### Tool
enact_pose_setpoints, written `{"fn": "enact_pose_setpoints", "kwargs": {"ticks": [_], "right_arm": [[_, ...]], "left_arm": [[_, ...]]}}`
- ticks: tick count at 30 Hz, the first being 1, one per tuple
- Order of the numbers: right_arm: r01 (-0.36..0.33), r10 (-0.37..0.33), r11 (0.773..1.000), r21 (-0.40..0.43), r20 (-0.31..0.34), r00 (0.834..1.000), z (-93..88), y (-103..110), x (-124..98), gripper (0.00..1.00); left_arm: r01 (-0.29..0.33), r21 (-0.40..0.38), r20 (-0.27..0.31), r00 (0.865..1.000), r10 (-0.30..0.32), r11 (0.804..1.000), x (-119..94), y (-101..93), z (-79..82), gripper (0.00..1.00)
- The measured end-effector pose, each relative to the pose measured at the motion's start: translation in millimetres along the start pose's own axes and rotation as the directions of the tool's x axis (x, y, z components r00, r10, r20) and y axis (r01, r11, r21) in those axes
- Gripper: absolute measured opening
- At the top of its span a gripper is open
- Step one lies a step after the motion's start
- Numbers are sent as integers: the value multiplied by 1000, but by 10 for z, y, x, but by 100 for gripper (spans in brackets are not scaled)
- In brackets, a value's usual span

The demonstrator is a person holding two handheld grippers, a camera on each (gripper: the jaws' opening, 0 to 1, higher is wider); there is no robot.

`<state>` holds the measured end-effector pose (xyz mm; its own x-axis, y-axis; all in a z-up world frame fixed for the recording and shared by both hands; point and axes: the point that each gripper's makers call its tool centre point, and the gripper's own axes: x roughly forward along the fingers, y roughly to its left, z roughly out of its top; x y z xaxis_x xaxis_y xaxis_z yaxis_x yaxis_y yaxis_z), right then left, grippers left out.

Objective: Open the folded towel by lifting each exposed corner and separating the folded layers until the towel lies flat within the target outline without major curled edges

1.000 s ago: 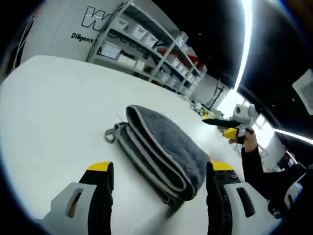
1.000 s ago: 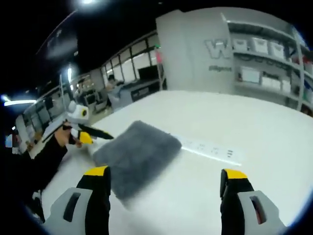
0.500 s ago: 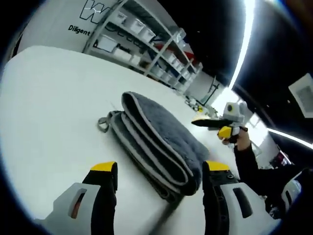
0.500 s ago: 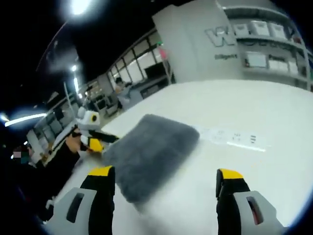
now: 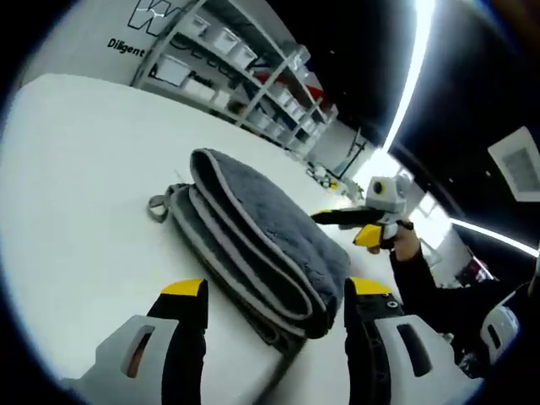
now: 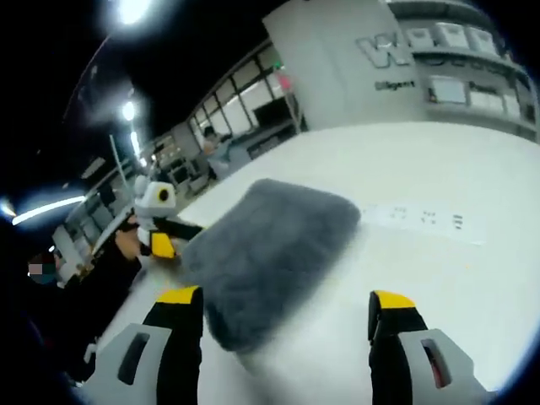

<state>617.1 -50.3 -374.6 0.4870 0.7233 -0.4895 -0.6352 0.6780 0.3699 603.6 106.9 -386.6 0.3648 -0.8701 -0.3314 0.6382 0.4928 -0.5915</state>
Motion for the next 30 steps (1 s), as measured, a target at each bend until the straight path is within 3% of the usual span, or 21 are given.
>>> {"fn": "enact_pose_setpoints", "kwargs": {"ticks": [10, 16, 22, 27, 30], "right_arm": [[-59, 57, 993, 100, 23, 998, -54, 78, 95, 71], [-66, 63, 990, 126, 28, 998, -86, 100, 139, 65], [-64, 63, 989, 130, 18, 998, -134, 126, 168, 63], [-73, 71, 987, 143, 15, 997, -152, 161, 179, 52], [-68, 67, 988, 141, 11, 998, -170, 161, 200, 52]], "left_arm": [[5, -36, -3, 1000, -5, 999, 27, 86, 75, 58], [-9, -69, 27, 1000, 11, 998, 35, 117, 100, 49], [-11, -81, 30, 999, 13, 997, 59, 124, 93, 48], [-19, -80, 26, 999, 21, 997, 77, 107, 58, 47], [-21, -78, 24, 999, 23, 997, 77, 97, 50, 47]]}}
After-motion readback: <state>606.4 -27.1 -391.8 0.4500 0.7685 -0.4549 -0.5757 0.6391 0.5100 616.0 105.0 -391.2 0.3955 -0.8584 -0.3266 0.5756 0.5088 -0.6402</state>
